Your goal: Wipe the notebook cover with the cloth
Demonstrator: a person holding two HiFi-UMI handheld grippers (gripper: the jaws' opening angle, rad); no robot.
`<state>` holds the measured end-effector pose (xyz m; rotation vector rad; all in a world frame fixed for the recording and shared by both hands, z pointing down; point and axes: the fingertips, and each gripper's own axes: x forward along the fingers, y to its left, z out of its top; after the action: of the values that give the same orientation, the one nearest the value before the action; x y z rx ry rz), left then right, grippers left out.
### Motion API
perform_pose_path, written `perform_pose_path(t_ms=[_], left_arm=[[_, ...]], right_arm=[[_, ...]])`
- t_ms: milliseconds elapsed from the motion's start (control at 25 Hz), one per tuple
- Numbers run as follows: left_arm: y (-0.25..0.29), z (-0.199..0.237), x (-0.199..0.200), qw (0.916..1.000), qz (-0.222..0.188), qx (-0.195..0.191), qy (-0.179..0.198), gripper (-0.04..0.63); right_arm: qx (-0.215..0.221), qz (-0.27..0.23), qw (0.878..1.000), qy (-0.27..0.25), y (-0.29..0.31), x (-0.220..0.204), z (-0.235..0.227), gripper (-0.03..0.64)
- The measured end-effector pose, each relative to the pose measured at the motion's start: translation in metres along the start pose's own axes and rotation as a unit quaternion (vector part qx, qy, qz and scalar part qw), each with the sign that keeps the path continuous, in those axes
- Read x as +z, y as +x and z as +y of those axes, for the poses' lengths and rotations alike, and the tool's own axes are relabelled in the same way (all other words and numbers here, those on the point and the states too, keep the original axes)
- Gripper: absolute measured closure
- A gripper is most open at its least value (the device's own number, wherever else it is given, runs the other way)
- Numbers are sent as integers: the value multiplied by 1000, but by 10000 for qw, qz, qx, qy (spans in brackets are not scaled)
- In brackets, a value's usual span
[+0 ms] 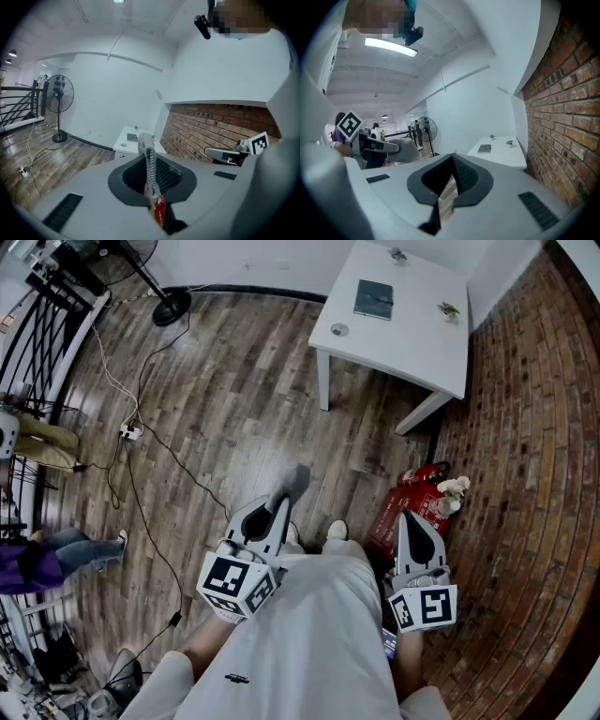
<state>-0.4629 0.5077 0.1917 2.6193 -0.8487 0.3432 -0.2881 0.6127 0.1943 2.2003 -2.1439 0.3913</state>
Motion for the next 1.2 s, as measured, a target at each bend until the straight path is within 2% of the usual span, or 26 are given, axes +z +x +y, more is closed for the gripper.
perform_pose_path(t_ms=[400, 680, 920, 1200], left_arm=[[14, -15, 0, 9998, 5, 205, -37, 566], [32, -33, 4, 9991, -40, 427, -54, 566], [51, -50, -4, 9978, -84, 631, -204, 566], [71, -55, 4, 9981, -79, 597, -159, 566]], right_arm=[[275, 46, 9996, 21, 8, -1, -21, 615], [645, -161, 9967, 455, 17, 6, -48, 611], [708, -10, 9970, 297, 17, -12, -85, 612], [655, -110, 9976, 175, 29, 2, -102, 612]])
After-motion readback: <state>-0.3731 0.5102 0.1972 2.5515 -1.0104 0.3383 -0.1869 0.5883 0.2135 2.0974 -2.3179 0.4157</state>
